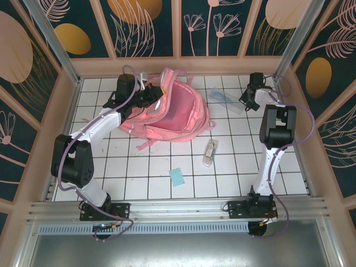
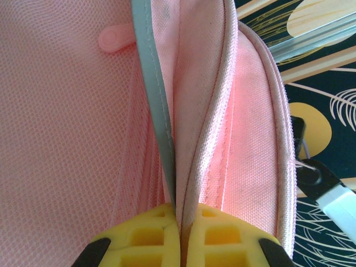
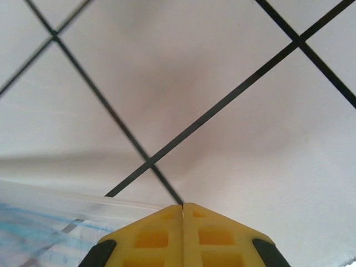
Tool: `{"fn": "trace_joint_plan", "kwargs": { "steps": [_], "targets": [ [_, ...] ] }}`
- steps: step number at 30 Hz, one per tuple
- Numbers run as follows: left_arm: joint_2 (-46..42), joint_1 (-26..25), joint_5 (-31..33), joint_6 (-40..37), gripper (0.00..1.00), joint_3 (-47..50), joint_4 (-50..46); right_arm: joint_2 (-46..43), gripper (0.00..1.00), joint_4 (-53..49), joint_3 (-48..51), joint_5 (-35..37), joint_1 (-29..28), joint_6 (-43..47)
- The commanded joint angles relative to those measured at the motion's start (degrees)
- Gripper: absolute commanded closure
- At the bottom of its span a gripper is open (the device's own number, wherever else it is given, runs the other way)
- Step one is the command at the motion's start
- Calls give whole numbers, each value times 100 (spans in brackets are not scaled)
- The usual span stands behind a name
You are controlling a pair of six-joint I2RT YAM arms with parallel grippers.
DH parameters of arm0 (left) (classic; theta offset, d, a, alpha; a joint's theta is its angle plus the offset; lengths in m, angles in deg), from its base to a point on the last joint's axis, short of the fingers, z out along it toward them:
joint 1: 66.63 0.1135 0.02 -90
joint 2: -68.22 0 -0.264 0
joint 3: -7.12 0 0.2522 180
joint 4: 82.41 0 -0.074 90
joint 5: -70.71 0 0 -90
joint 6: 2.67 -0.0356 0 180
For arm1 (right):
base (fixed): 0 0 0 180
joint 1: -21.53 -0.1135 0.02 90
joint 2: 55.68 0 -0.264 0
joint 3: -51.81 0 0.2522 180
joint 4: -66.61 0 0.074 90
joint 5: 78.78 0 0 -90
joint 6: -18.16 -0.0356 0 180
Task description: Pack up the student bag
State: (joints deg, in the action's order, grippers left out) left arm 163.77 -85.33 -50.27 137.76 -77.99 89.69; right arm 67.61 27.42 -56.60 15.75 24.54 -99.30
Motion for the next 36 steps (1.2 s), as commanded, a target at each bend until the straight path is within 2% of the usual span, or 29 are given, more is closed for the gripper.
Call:
{"fn": "trace_joint_plan", "kwargs": {
  "steps": [1, 11, 14, 21, 28, 34, 35, 36],
  "targets": [
    [-156, 63, 14, -86, 100, -28, 617, -770, 100, 345, 166, -120, -24, -93],
    [-20, 110, -43, -38, 100, -134, 730, -2152, 100, 623, 716, -339, -24, -71],
    [-36, 99, -56, 1, 100, -94, 790, -2459, 100, 635, 947, -655, -34, -64],
    [-41, 101, -53, 58, 100, 25, 878, -3398, 100, 1133, 2742, -973, -497, -521],
    [-36, 99, -100, 143, 100, 33, 1012, -4187, 100, 1227, 4245, -467, -1364, -1212],
    [-48, 103, -205, 263, 100, 95, 1186, -4228, 100, 1165, 4941, -232, -1495, -1390],
    [-61, 95, -209, 259, 100, 112, 1189, -4187, 99, 1055, 4931, -189, -1499, -1321],
    [-78, 104, -213, 248, 100, 126, 1187, -4152, 84, 934, 4868, -117, -1527, -1228]
  ]
}}
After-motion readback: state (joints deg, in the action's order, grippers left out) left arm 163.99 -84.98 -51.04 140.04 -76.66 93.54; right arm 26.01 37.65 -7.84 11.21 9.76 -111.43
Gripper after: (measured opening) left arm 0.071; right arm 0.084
